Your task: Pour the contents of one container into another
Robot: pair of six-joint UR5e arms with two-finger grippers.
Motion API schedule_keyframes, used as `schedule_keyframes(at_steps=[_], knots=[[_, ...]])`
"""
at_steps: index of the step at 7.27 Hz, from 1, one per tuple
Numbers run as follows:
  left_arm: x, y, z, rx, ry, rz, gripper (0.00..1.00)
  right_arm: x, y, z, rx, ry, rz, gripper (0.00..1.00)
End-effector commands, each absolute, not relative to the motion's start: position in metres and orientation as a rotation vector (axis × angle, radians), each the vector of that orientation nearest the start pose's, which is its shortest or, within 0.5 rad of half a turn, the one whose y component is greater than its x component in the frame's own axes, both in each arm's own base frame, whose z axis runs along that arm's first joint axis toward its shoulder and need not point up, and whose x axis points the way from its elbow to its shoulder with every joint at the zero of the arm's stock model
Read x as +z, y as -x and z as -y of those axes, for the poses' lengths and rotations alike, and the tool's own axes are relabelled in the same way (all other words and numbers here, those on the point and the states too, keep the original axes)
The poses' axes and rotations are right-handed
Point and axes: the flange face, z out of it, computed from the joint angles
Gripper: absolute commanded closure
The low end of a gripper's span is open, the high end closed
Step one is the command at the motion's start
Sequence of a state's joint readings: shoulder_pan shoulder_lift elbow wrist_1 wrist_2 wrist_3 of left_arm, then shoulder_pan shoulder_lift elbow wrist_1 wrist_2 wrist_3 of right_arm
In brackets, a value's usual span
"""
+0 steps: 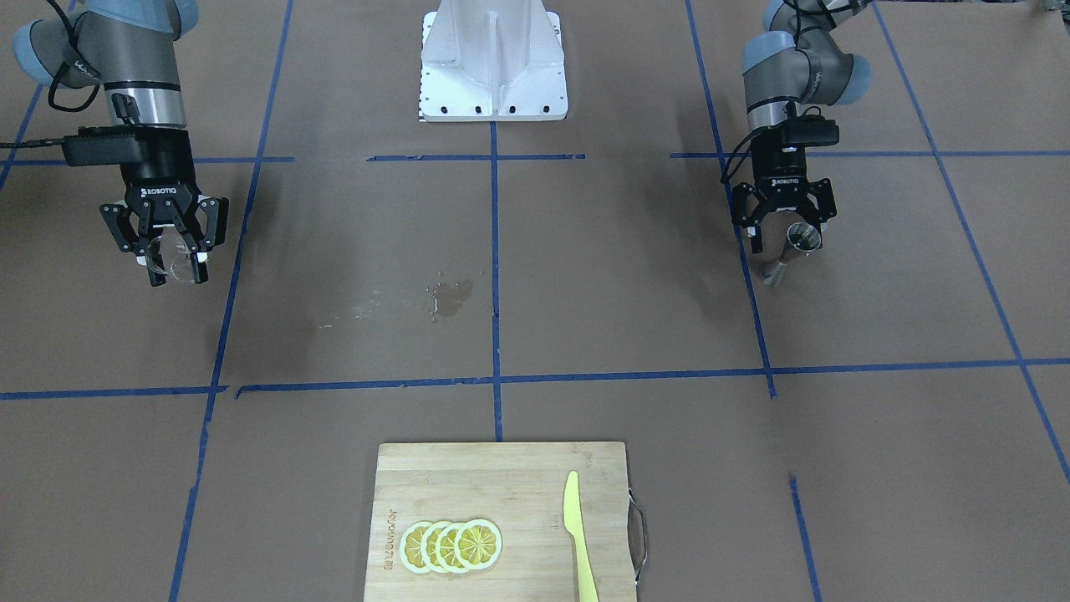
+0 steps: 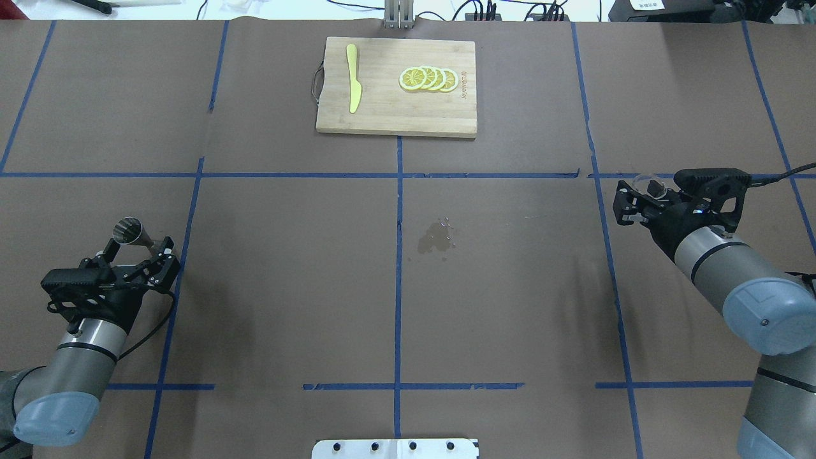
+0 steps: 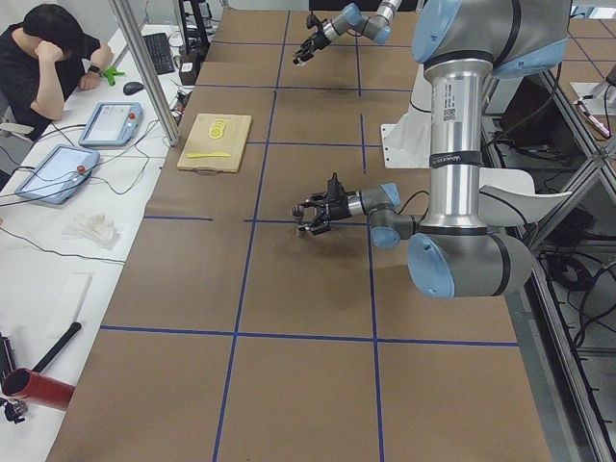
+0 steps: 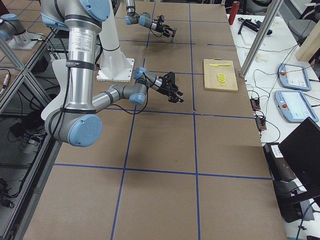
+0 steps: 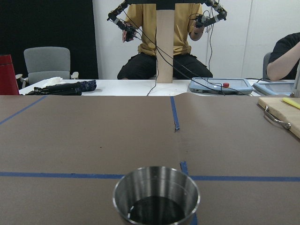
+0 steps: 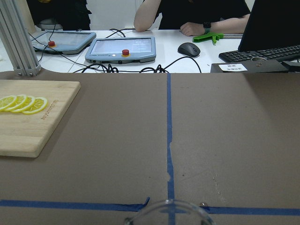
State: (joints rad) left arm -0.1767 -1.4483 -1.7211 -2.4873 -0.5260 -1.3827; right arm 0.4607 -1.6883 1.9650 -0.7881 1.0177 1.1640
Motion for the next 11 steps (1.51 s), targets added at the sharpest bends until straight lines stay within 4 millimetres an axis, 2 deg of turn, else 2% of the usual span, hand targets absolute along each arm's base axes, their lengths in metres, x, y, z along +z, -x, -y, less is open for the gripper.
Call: schedule_keyframes(at_steps=[1,2,3,4,6,8,9,10,11], knots=[[0.536,-0.376,0.284,-0.401,-1.003,-0.672,0.0,0.441,0.323,0.359,0.342,-0.912,0.713,1.0],[0.536,-0.378,0.28,-0.372,-0.949,-0.696,0.0,0.446,0.326,0.358,0.346,-0.93,0.695,1.0],[0.532,-0.373,0.274,-0.314,-0.893,-0.716,0.0,0.459,0.33,0.357,0.352,-0.946,0.684,1.0],[0.523,-0.352,0.265,-0.273,-0.835,-0.745,0.0,0.469,0.334,0.355,0.356,-0.964,0.687,1.0],[0.477,-0.336,0.253,-0.194,-0.751,-0.847,0.0,0.48,0.337,0.355,0.357,-0.979,0.658,1.0],[0.458,-0.317,0.242,-0.137,-0.675,-0.897,0.0,0.5,0.349,0.345,0.353,-1.005,0.668,1.0],[0.428,-0.296,0.232,-0.085,-0.604,-0.962,0.0,0.503,0.359,0.34,0.341,-1.003,0.672,1.0],[0.408,-0.277,0.231,-0.046,-0.611,-0.979,0.0,0.513,0.365,0.336,0.36,-0.996,0.672,1.0],[0.407,-0.271,0.228,-0.022,-0.579,-0.985,0.0,0.514,0.37,0.33,0.357,-0.99,0.682,1.0]])
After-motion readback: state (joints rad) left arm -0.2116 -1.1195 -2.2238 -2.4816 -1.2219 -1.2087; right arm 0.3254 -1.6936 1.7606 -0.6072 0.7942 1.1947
